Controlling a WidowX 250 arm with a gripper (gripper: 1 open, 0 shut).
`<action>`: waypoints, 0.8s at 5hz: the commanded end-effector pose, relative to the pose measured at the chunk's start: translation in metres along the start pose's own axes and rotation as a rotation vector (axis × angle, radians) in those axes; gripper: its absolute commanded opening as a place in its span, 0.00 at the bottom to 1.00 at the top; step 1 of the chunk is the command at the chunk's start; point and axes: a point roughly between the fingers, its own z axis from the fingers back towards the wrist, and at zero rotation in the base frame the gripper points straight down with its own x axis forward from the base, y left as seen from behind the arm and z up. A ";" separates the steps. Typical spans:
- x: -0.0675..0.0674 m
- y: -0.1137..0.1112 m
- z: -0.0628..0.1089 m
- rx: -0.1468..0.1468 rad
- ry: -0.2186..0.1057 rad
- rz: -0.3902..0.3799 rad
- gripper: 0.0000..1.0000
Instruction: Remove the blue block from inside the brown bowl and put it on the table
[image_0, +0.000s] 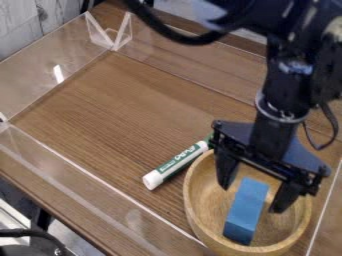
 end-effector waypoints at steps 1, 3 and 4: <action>0.002 -0.006 0.002 -0.023 -0.049 -0.025 1.00; 0.000 -0.010 -0.011 -0.040 -0.063 -0.042 1.00; 0.000 -0.011 -0.017 -0.040 -0.074 -0.046 1.00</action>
